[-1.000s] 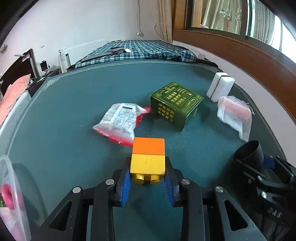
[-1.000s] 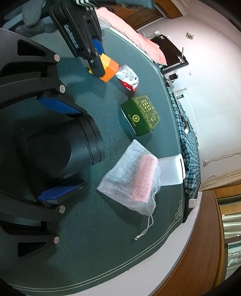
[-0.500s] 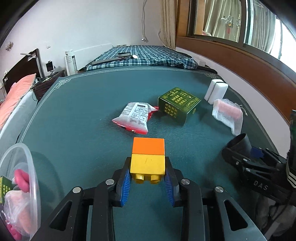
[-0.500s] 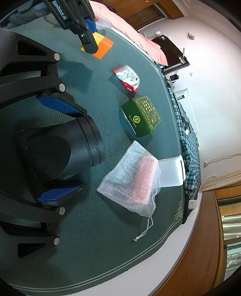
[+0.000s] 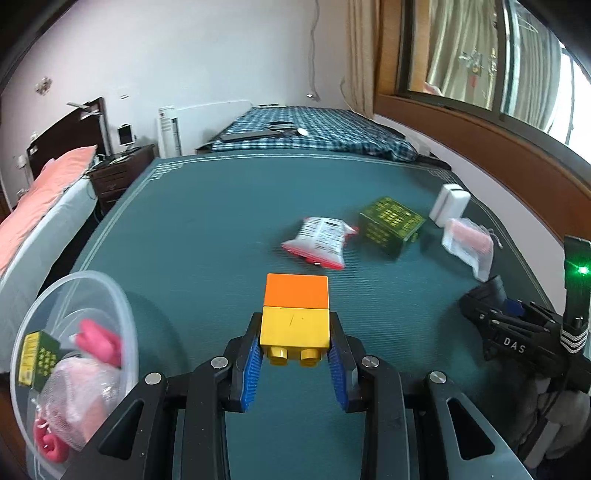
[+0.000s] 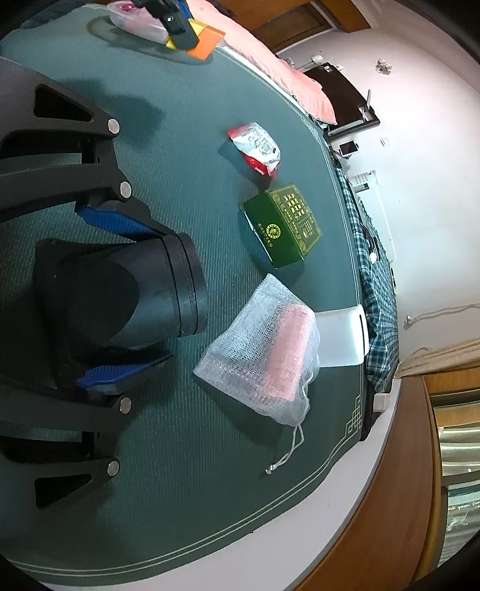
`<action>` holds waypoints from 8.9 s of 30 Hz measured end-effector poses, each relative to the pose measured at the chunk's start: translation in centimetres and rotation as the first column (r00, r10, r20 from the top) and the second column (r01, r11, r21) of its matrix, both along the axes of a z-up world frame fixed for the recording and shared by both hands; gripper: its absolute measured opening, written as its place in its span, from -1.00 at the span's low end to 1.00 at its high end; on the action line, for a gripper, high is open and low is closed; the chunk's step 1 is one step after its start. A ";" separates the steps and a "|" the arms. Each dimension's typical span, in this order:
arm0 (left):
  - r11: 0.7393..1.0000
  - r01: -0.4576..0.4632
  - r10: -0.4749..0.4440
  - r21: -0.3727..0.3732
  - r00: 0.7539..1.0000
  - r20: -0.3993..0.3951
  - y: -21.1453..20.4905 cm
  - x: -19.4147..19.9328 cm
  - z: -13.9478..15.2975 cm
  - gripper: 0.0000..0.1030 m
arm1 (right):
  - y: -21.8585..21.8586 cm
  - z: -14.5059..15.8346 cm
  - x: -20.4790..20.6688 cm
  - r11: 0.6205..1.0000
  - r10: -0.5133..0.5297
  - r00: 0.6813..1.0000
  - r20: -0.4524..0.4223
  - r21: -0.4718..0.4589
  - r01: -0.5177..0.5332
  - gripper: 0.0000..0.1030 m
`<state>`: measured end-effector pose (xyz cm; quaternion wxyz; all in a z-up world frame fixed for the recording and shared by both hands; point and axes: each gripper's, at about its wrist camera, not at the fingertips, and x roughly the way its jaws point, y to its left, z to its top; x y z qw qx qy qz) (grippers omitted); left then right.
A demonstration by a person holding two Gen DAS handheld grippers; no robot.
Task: Organize objects
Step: 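Carry the brick with the left tool and release it into the basin, then lower the black cup into the basin and open the right tool, then move the right tool to the mesh bag with pink roll and grasp it, then grasp the white-red snack packet with the left tool, then carry the snack packet with the left tool while the right tool carries the mesh bag to the basin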
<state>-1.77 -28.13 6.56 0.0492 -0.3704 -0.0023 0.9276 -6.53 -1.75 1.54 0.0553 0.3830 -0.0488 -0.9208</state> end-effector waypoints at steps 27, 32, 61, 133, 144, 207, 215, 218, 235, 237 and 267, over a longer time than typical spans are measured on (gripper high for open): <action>0.973 -0.230 0.231 0.019 0.973 -0.024 -12.6 5.6 0.4 -0.34 | -2.3 0.1 3.2 1.000 -0.011 1.000 0.005 -0.002 0.011 0.02; 0.969 -0.244 0.245 0.028 0.969 -0.016 -13.8 6.5 0.1 -0.34 | -3.5 0.3 3.8 0.999 0.020 1.000 0.022 -0.032 -0.020 0.02; 0.976 -0.176 0.178 0.130 0.984 0.001 -18.5 9.4 -1.7 0.60 | -22.0 6.8 3.8 0.900 0.407 0.911 -0.066 -0.139 -0.413 0.02; 0.957 -0.291 0.290 -0.016 0.956 -0.045 -17.1 7.6 -1.0 0.77 | -7.6 2.6 2.1 0.931 0.171 0.985 0.037 -0.333 -0.149 0.06; 0.976 -0.216 0.213 -0.021 0.972 -0.100 -12.5 6.8 1.8 0.87 | -0.4 2.4 1.6 0.940 -0.033 0.999 0.041 -0.339 0.045 0.37; 0.996 0.091 -0.091 -0.014 0.996 0.016 3.2 -10.3 -2.2 0.80 | 3.3 1.0 -6.1 0.974 -0.212 0.977 -0.026 -0.084 0.209 0.41; 0.993 0.114 -0.112 -0.027 0.992 0.060 4.3 -12.9 -3.3 0.55 | 3.5 1.0 -6.0 0.973 -0.211 0.977 -0.027 -0.103 0.208 0.41; 0.992 0.118 -0.115 -0.037 0.991 0.068 4.5 -13.5 -3.7 0.49 | 3.5 1.0 -6.0 0.973 -0.211 0.977 -0.027 -0.105 0.207 0.41; 0.990 0.133 -0.130 -0.049 0.990 0.056 4.7 -12.7 -3.9 0.16 | 3.6 1.0 -6.0 0.973 -0.210 0.977 -0.029 -0.105 0.205 0.41; 0.990 0.131 -0.129 -0.049 0.990 0.054 4.7 -12.3 -3.8 0.16 | 3.6 1.0 -6.0 0.973 -0.209 0.977 -0.029 -0.106 0.205 0.41; 0.998 0.068 -0.068 -0.015 0.997 -0.032 1.5 -3.6 0.2 0.16 | 2.9 1.0 -3.1 0.971 -0.223 0.974 -0.028 -0.095 0.219 0.41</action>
